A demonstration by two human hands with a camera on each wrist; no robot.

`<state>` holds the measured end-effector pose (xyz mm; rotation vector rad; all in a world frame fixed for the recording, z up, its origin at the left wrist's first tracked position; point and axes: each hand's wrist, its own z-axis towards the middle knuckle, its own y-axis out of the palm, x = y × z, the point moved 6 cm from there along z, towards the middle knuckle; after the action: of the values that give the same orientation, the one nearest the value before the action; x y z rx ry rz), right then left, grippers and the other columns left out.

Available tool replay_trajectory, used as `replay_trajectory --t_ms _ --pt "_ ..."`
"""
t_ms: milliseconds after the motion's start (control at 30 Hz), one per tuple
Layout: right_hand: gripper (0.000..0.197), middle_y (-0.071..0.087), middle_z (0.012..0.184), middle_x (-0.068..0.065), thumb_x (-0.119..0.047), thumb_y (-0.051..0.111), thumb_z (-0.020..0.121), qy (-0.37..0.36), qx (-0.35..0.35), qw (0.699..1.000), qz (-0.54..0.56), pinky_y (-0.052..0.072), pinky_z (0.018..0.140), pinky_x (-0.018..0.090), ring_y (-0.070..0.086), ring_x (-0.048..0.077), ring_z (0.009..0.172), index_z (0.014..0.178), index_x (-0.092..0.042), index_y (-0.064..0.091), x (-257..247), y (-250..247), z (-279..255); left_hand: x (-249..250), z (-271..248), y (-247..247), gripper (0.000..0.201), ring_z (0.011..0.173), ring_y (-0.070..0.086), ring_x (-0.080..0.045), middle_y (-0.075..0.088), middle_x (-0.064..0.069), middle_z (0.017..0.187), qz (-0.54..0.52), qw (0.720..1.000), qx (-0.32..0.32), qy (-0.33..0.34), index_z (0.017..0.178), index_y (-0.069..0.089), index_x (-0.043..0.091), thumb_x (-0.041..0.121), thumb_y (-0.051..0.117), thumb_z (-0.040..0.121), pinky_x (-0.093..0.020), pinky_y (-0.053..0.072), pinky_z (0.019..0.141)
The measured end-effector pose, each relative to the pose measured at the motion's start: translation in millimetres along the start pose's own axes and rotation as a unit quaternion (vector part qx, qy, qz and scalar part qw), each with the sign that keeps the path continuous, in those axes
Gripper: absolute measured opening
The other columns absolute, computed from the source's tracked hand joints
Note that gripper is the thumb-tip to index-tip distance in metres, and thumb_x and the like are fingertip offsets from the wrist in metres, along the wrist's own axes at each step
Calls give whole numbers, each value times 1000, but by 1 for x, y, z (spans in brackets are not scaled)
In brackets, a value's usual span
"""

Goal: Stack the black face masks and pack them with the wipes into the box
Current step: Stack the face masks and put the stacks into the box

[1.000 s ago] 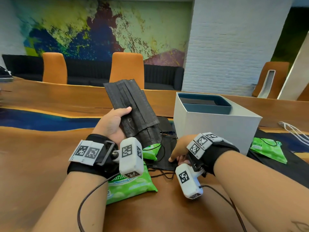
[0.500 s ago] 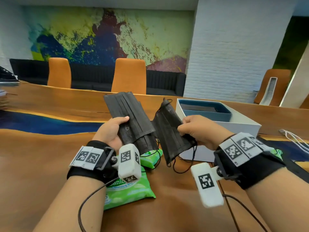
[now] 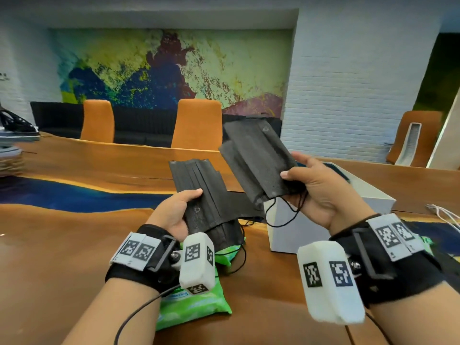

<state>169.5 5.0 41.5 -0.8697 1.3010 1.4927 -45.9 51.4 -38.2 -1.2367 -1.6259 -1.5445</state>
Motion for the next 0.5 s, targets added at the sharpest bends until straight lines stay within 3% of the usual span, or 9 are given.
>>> replay_trajectory --t_ms 167,300,400,500 --pt "53 61 118 16 15 46 87 54 -56 997 26 57 58 31 64 27 94 130 -15 47 41 20 1 -5 4 12 53 105 64 -33 67 -16 117 -26 999 -35 12 124 62 11 51 49 91 -47 51 85" --pt "55 62 109 15 16 47 85 112 -30 993 -3 56 68 35 63 26 87 130 -16 44 79 18 2 -10 6 23 71 111 61 -32 65 -18 120 -20 997 -79 2 118 63 11 68 35 86 -46 48 87" --pt "56 63 105 13 13 53 84 130 -31 990 -39 56 64 34 64 25 86 130 -17 43 92 17 -2 -15 0 34 51 98 66 -33 68 -22 112 21 994 -103 -12 115 65 6 48 48 92 -47 51 84" --pt "55 62 108 5 -4 69 81 106 -35 975 -193 56 76 34 63 22 95 126 -20 43 90 8 -3 -20 1 37 35 97 66 -35 67 -24 111 55 995 -87 12 124 58 0 12 57 91 -47 54 81"
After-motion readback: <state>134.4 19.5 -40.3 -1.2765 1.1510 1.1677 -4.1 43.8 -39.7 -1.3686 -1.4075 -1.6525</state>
